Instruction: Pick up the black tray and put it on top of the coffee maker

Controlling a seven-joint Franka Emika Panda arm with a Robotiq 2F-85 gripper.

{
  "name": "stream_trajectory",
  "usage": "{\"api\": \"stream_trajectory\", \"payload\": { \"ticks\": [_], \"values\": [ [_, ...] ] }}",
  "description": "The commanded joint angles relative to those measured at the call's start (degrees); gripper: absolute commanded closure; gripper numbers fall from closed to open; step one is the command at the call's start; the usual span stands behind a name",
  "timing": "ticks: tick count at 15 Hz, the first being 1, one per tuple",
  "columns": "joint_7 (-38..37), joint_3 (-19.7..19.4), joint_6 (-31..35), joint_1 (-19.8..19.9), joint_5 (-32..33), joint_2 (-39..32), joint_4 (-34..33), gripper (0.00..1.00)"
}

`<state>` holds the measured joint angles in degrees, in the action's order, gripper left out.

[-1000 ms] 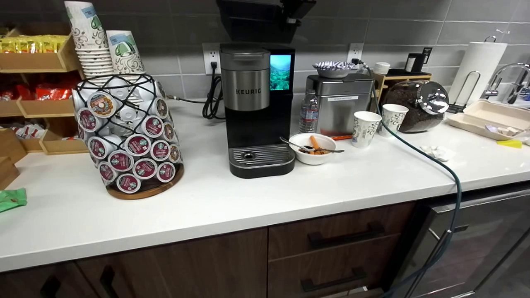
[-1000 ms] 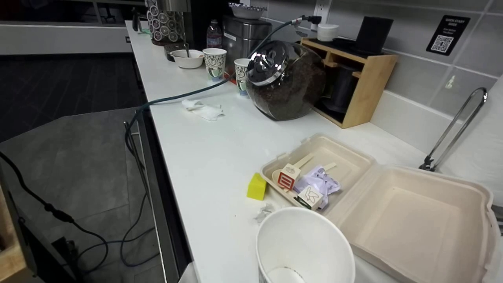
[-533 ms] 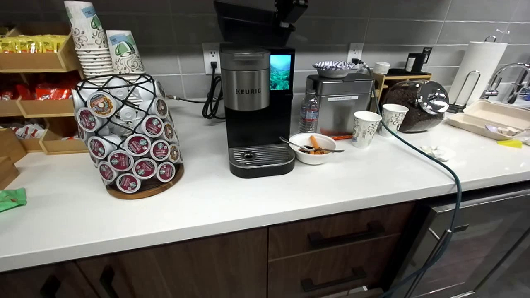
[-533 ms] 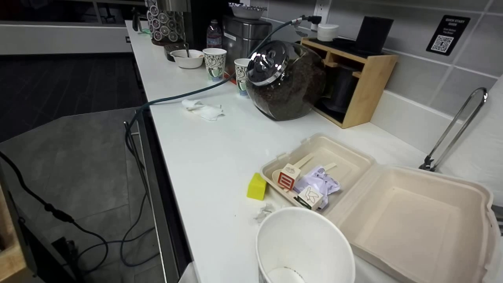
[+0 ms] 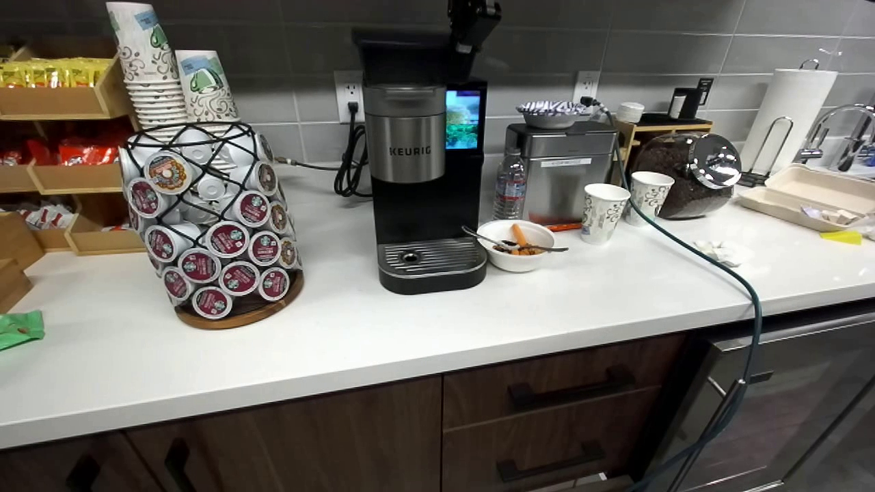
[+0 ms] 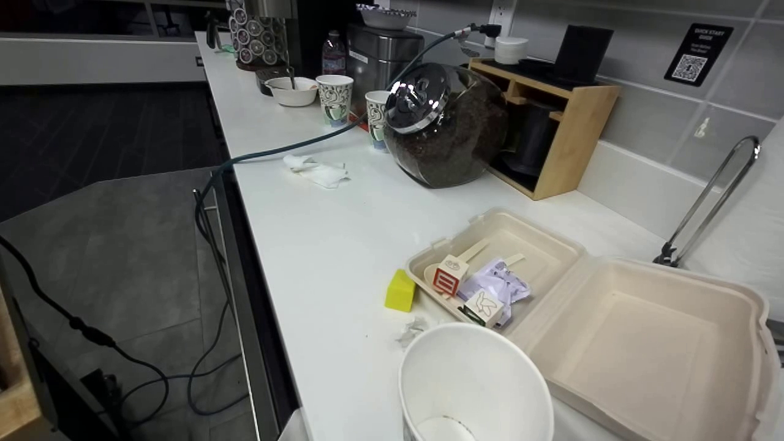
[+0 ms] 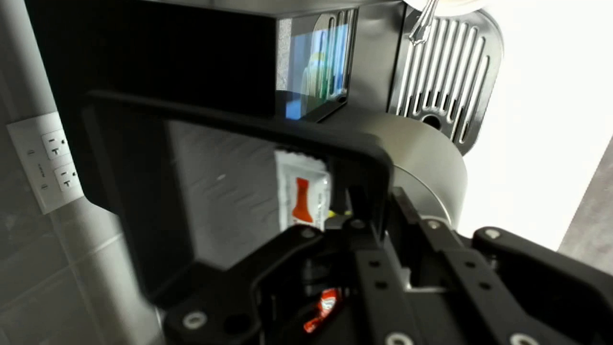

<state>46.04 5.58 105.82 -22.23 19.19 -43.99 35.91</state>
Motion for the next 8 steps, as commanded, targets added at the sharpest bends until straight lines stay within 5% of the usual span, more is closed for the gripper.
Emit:
{"api": "stream_trajectory", "payload": {
  "ticks": [1, 8],
  "values": [
    [-0.9, -0.7, -1.8, -0.9, 0.5, -1.7, -3.5, 0.51],
    [-1.8, 0.7, 1.7, -1.2, -0.8, 1.6, -4.0, 0.01]
  ]
}}
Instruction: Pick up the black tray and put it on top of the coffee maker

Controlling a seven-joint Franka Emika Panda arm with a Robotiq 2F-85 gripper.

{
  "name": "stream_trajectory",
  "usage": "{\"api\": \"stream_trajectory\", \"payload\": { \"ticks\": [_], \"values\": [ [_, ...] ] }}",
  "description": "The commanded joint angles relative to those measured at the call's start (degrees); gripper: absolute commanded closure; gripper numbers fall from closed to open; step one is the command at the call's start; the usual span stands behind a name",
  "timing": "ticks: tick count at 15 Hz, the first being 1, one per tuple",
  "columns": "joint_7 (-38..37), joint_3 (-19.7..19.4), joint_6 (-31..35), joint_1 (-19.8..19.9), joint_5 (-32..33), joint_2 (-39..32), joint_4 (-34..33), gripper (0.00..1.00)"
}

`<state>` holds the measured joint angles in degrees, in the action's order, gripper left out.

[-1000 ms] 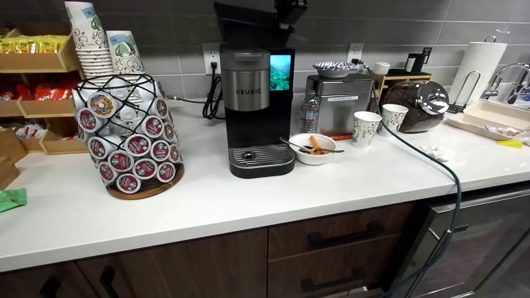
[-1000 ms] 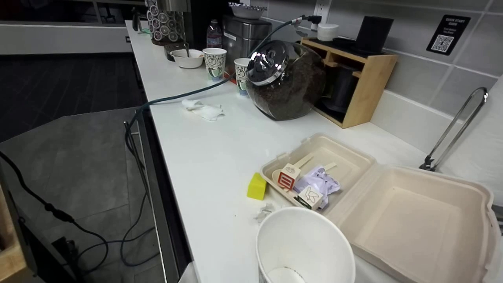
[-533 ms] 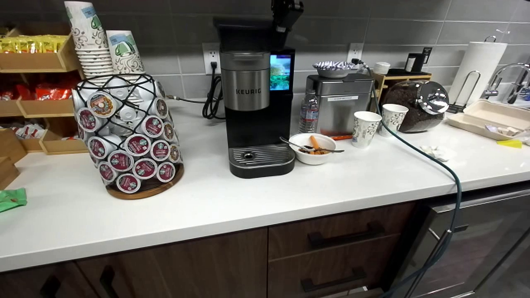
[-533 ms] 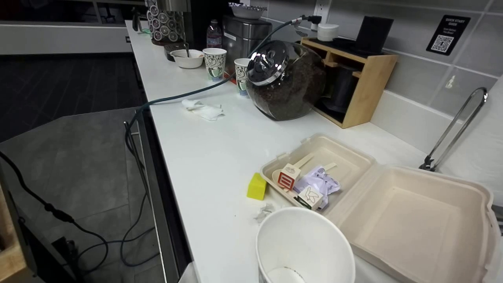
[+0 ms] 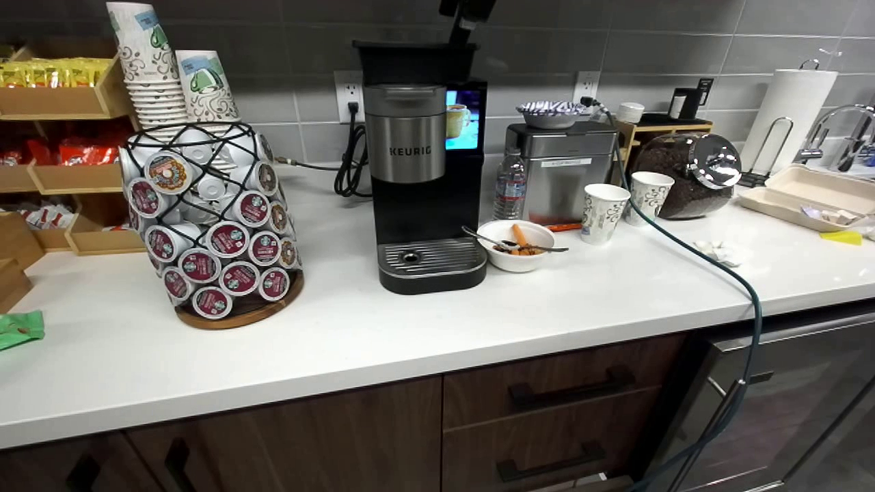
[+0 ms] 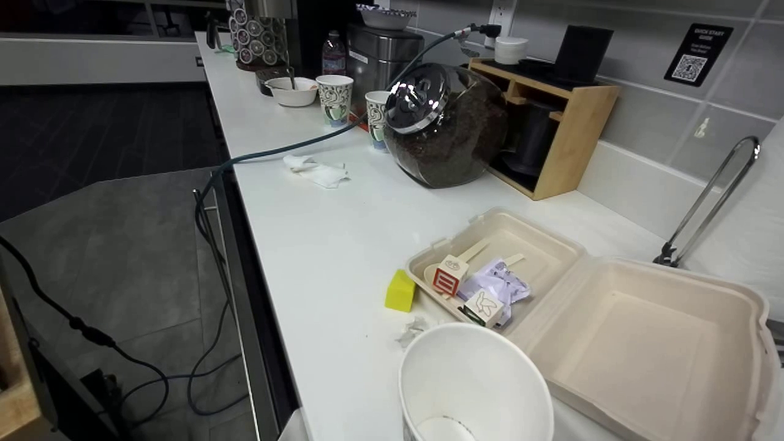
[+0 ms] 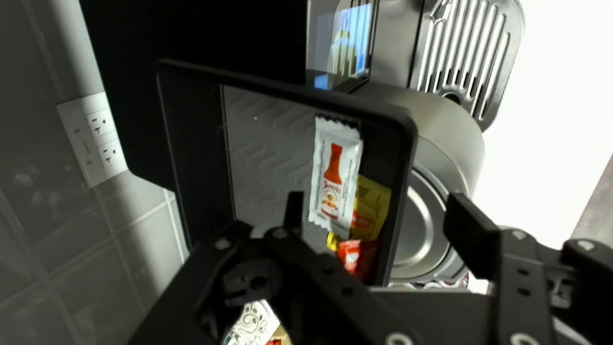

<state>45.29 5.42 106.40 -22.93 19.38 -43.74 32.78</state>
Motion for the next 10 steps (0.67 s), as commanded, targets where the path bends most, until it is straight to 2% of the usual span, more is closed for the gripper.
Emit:
{"api": "stream_trajectory", "payload": {
  "ticks": [1, 4, 5, 10],
  "values": [
    [-2.1, 1.6, 1.8, -0.5, -1.8, 2.2, -0.8, 0.00],
    [-11.1, 1.6, 4.6, -1.3, -2.0, 5.3, -0.3, 0.00],
    [-15.5, 0.5, 4.2, -2.1, -0.6, 7.0, 0.9, 0.00],
    [-26.9, -3.0, 2.2, -5.7, 6.1, 11.9, 4.9, 0.00]
  ]
}}
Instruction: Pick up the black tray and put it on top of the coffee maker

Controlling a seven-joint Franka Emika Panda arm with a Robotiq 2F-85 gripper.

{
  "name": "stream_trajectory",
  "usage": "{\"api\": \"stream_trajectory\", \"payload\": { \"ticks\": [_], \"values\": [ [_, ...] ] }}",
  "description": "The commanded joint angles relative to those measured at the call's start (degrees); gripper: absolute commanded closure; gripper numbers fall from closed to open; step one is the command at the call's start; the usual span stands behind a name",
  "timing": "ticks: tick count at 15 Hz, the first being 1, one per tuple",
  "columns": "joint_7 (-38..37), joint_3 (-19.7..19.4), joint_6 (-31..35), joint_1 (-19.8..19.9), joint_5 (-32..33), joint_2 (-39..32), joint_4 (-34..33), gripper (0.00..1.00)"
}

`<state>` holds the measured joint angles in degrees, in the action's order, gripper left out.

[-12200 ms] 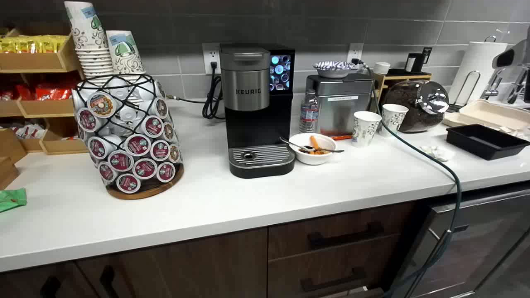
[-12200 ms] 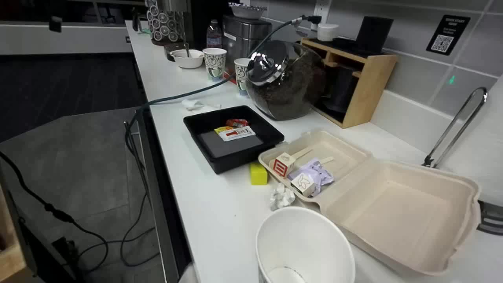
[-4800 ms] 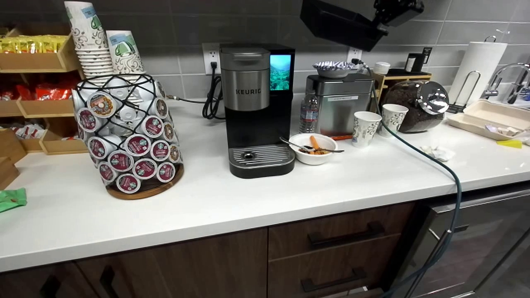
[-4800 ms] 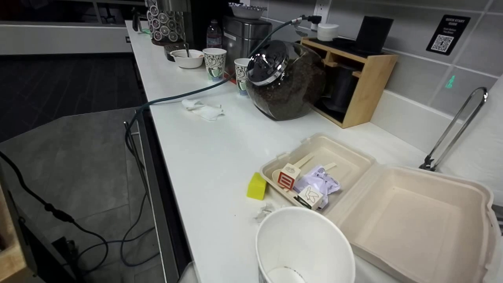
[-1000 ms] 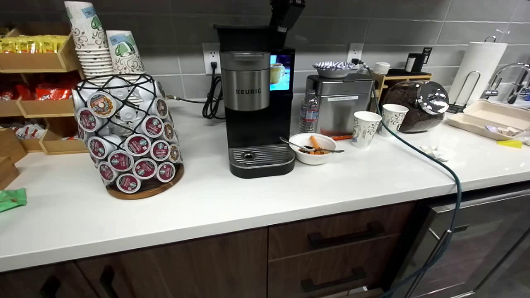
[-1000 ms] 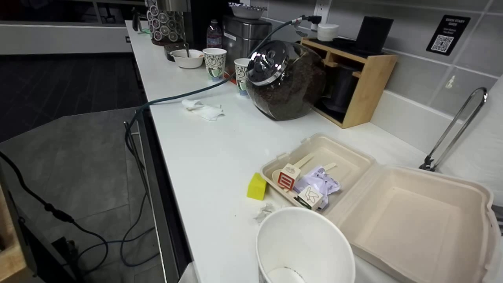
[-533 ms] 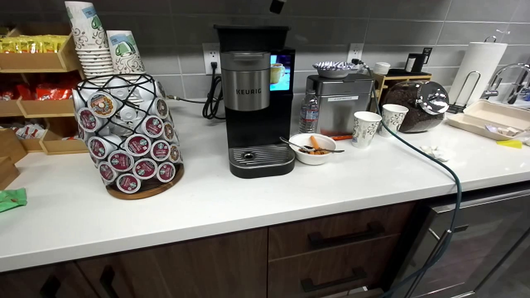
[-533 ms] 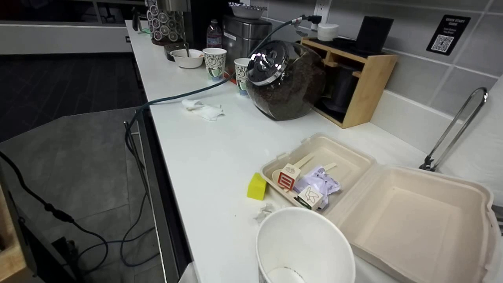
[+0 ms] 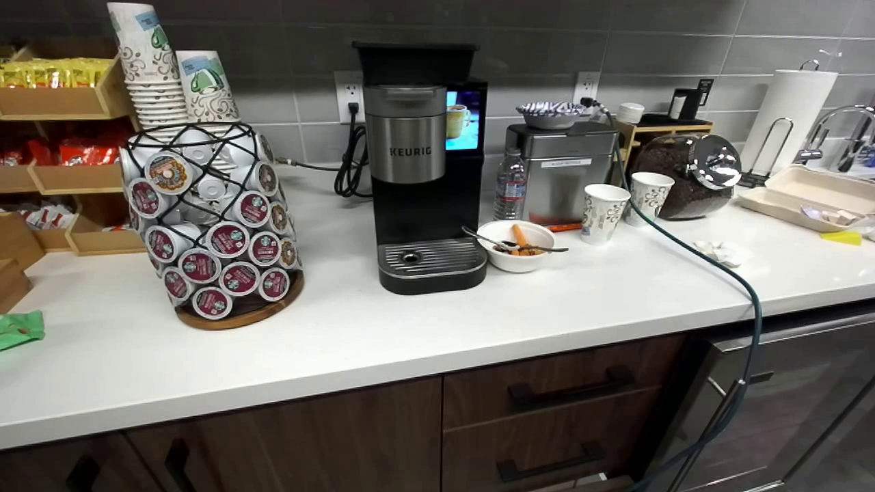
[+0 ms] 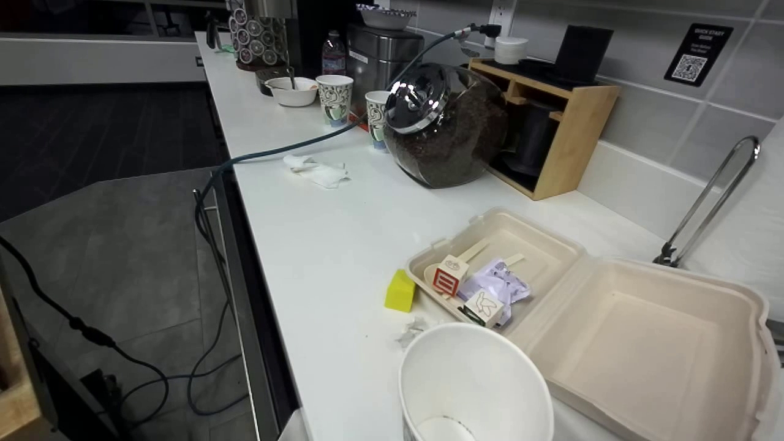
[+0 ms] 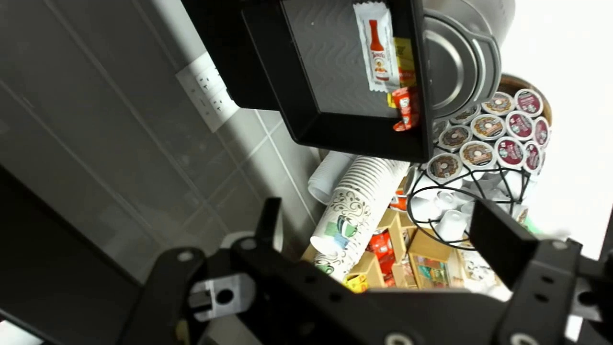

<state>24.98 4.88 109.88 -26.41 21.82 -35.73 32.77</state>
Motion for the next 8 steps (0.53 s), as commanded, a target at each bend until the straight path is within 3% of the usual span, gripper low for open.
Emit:
{"api": "stream_trajectory", "payload": {
  "ticks": [1, 6, 7, 8],
  "values": [
    [-8.5, -3.0, -1.1, -2.9, 5.1, 4.9, 6.1, 0.00],
    [-22.3, -6.4, 1.9, -6.5, 12.7, 10.3, 13.4, 0.00],
    [-16.5, -4.8, 0.3, -4.9, 9.9, 5.9, 6.5, 0.00],
    [-18.5, -5.3, 0.5, -5.4, 10.9, 6.9, 7.7, 0.00]
  ]
}}
